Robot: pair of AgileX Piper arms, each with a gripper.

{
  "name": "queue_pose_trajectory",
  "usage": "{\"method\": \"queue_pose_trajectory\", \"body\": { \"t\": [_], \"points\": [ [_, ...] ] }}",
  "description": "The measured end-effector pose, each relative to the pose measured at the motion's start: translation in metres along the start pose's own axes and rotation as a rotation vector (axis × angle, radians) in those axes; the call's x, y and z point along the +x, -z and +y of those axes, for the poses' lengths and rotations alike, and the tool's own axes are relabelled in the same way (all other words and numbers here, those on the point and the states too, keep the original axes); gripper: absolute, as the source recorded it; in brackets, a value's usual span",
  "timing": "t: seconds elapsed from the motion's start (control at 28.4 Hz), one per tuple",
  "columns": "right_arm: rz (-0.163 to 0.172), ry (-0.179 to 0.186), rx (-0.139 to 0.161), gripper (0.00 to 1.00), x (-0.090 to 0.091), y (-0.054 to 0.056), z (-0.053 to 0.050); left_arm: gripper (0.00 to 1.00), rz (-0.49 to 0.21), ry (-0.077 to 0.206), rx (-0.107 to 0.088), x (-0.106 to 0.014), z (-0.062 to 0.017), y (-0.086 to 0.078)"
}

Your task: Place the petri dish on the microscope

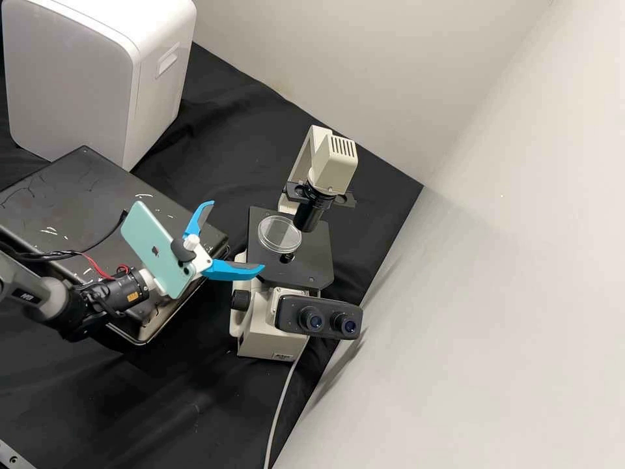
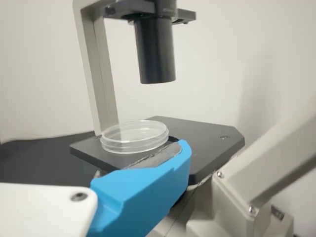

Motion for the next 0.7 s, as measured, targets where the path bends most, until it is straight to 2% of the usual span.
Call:
{"method": "queue_pose_trajectory", "body": {
  "t": [0.07, 0.14, 0.25, 0.32, 0.49, 0.53, 0.56, 0.7],
  "points": [
    [0.002, -0.001, 0.04, 1.0, -0.008, 0.001, 0.002, 1.0, -0.007, 0.002, 0.002, 0.0, -0.0004, -0.001],
    [-0.001, 0.0, 0.06, 1.0, -0.014, 0.002, 0.003, 1.0, -0.014, 0.004, 0.003, -0.001, -0.0007, -0.002],
    [0.0, 0.0, 0.062, 1.0, -0.021, 0.003, 0.005, 1.0, -0.011, -0.001, 0.0, -0.002, 0.0003, -0.003],
    [0.005, -0.004, 0.065, 1.0, -0.022, 0.004, 0.006, 1.0, 0.0, -0.016, 0.005, -0.003, 0.003, -0.002],
    [0.007, -0.005, 0.068, 1.0, -0.022, 0.004, 0.006, 1.0, 0.015, -0.039, -0.012, -0.005, 0.0076, -0.001],
    [0.007, -0.005, 0.068, 1.0, -0.022, 0.004, 0.006, 1.0, 0.015, -0.047, -0.022, -0.006, 0.009, -0.001],
    [0.007, -0.005, 0.068, 1.0, -0.022, 0.004, 0.006, 1.0, 0.017, -0.056, -0.04, -0.006, 0.0108, -0.001],
    [0.007, -0.005, 0.068, 1.0, -0.022, 0.004, 0.006, 1.0, 0.024, -0.103, -0.152, -0.008, 0.019, 0.004]
  ]
}}
